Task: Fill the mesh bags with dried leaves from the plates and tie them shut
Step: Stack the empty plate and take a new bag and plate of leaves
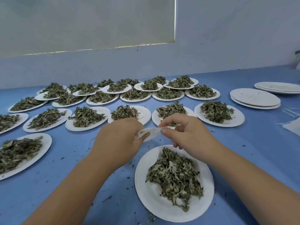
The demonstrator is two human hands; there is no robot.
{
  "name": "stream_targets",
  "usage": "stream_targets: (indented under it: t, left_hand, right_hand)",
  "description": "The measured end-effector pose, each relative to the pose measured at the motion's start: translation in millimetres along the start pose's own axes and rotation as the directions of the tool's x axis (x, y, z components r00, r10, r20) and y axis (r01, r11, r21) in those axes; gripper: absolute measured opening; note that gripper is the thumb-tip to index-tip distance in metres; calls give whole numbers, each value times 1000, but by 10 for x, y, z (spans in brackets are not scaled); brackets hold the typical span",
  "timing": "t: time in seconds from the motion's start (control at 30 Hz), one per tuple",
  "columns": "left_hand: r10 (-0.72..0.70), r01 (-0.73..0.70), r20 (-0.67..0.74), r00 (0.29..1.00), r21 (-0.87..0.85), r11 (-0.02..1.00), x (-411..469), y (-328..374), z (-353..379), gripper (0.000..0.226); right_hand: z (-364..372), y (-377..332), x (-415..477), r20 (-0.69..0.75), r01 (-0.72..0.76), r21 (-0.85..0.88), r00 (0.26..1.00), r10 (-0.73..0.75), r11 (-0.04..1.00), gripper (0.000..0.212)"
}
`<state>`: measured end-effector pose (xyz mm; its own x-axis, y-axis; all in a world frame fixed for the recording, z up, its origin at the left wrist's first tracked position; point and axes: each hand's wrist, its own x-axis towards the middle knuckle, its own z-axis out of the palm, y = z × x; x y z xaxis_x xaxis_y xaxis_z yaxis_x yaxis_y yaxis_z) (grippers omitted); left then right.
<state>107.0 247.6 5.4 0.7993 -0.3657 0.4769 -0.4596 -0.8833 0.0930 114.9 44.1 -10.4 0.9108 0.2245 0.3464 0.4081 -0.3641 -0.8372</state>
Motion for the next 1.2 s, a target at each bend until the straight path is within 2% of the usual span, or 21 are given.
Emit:
stream_targets:
  t: [0.13, 0.4, 0.57, 0.77, 0.87, 1.03, 1.1, 1.2]
  left_hand:
    - [-1, -1, -14, 1000, -120, 993, -81, 23, 12, 25]
    - [61, -70, -82, 995, -107, 992, -110, 143, 14, 32]
    - [20, -9, 64, 998, -164, 986, -109, 105, -12, 63]
    - [-90, 117, 103, 991, -293, 949, -131, 108, -25, 43]
    - [-133, 165, 117, 984, -332, 929, -127, 142, -12, 24]
    - [-277, 303, 129, 952, -527, 794, -122, 139, -29, 21]
    - [-315, 322, 105, 943, -516, 794, -122, 129, -50, 20]
    - [-283, 290, 80, 956, -410, 864, -131, 133, -104, 19]
  right_hand:
    - [69, -43, -36, 8, -24, 84, 1000, 23, 996, 10]
    - [148, -76, -65, -84, -69, 142, 993, 82, 987, 14]
    - [195, -105, -61, -116, -49, 80, 992, 58, 996, 12]
    - [195, -84, -48, -119, -80, 115, 989, 94, 990, 21]
    - [192, -102, -58, -84, -90, 86, 992, 97, 992, 30]
    - [175, -158, -82, -34, -78, 109, 996, 83, 991, 42]
    - [169, -169, -91, -12, -75, 134, 997, 77, 988, 45]
    - [161, -155, -96, 1, -88, 124, 996, 89, 988, 44]
